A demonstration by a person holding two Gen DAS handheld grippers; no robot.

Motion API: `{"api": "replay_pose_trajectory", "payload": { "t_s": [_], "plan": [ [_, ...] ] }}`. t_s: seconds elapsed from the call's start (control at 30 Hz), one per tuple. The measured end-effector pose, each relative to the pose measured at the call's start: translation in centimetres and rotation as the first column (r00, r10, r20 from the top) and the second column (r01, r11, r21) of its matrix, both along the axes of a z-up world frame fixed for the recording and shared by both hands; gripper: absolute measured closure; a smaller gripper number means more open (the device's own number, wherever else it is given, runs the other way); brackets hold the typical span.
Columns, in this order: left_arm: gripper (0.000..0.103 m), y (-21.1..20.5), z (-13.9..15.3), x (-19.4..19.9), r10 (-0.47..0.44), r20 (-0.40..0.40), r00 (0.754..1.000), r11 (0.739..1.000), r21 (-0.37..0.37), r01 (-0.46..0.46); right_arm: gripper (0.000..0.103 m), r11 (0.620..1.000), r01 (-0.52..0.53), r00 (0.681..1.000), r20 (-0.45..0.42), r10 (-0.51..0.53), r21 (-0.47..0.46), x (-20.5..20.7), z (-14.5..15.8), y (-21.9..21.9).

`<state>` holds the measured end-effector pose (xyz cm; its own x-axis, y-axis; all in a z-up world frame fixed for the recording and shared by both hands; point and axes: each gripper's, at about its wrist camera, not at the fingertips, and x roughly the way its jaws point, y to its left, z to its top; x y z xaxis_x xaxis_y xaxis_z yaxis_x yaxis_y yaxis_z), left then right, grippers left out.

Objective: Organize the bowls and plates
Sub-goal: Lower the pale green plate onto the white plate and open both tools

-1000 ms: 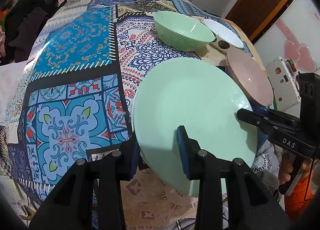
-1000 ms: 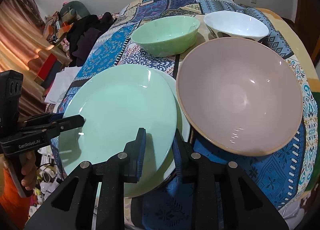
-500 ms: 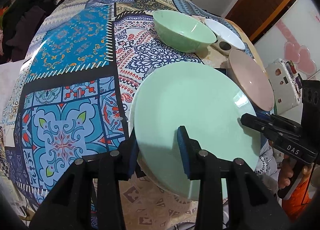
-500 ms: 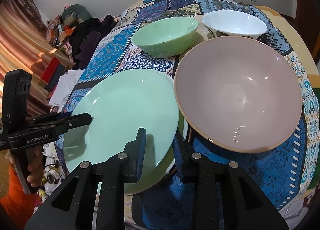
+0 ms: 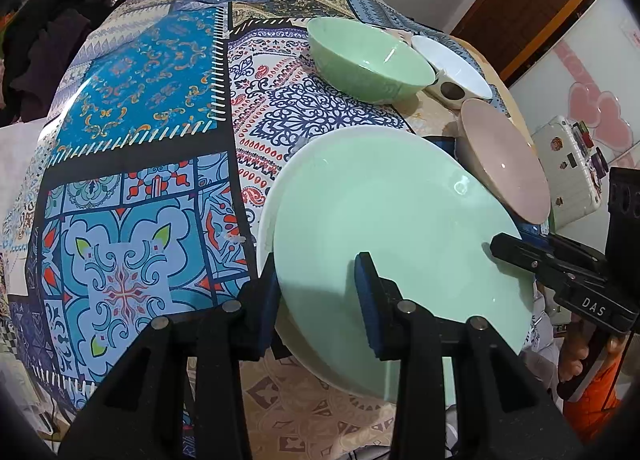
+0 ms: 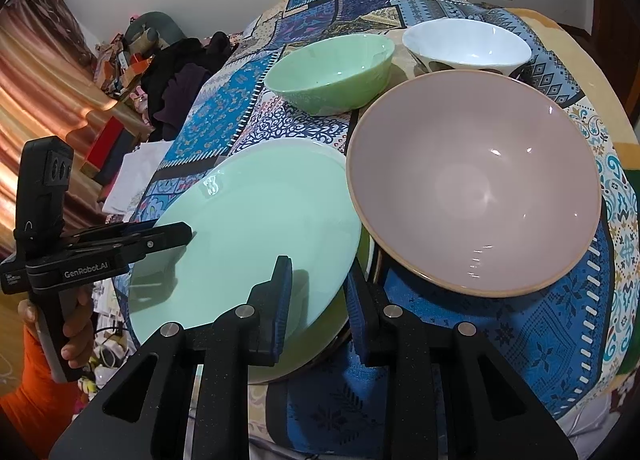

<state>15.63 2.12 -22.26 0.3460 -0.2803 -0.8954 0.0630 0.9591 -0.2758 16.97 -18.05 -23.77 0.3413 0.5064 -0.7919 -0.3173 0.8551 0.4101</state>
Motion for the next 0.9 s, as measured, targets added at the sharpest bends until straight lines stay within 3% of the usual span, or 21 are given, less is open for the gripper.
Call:
{"api": "replay_pose_trajectory", "payload": {
  "t_s": [0.9],
  "plan": [
    [0.067, 0.5, 0.1, 1.0, 0.001, -0.010, 1.000, 1.000, 0.001, -0.001, 0.078, 0.999, -0.006, 1.000, -0.024, 0.007, 0.035, -0.4, -0.1, -0.1]
  ]
}}
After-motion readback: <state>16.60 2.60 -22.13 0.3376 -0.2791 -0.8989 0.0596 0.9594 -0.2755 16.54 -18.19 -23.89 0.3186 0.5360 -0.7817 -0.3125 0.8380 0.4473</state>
